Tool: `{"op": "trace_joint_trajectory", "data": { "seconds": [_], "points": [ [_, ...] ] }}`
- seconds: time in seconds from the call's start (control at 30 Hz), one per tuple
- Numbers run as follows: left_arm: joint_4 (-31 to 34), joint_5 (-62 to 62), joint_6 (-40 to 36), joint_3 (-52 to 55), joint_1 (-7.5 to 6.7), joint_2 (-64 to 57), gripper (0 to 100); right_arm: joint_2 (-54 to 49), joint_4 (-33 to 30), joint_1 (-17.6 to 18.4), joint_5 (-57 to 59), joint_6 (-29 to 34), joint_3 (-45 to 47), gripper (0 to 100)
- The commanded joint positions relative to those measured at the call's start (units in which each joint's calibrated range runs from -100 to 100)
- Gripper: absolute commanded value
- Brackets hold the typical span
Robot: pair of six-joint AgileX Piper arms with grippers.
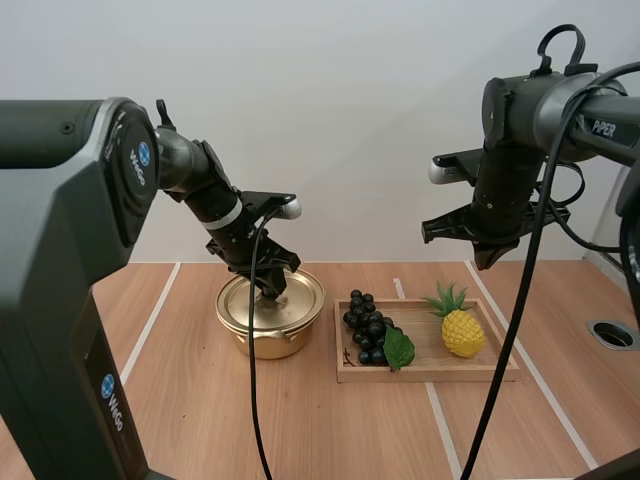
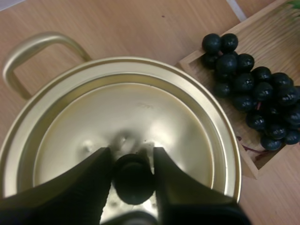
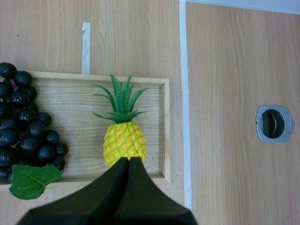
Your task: Open the pot, put the pineapple inside, and close it
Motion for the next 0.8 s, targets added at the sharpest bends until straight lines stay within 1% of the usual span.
{"op": "trace_joint_trajectory", "data": {
  "seconds": [0.0, 0.27, 0.43, 0.6, 0.77],
  "points": [
    [0.02, 0.74, -0.9, 0.09, -0.13, 0.71, 0, -0.39, 0.0, -0.27, 0.55, -0.48, 0.11, 0],
    [0.02, 1.13, -0.97, -0.24, -0.13, 0.18, 0, -0.39, -0.27, -0.27, 2.31, -0.43, 0.11, 0],
    [0.02, 2.72, -0.97, -1.86, -0.07, -2.88, 0, -0.39, -1.52, -0.27, 3.72, -0.43, 0.66, 0],
    [0.02, 6.13, -1.7, -4.86, -0.07, -9.11, 0, -0.39, -1.85, -0.27, 3.72, -0.43, 2.98, 0],
    [0.53, 5.76, -2.49, -5.66, -0.07, -17.13, 0, -0.39, -6.32, -0.27, 1.25, -0.43, 4.88, 0]
  ]
}}
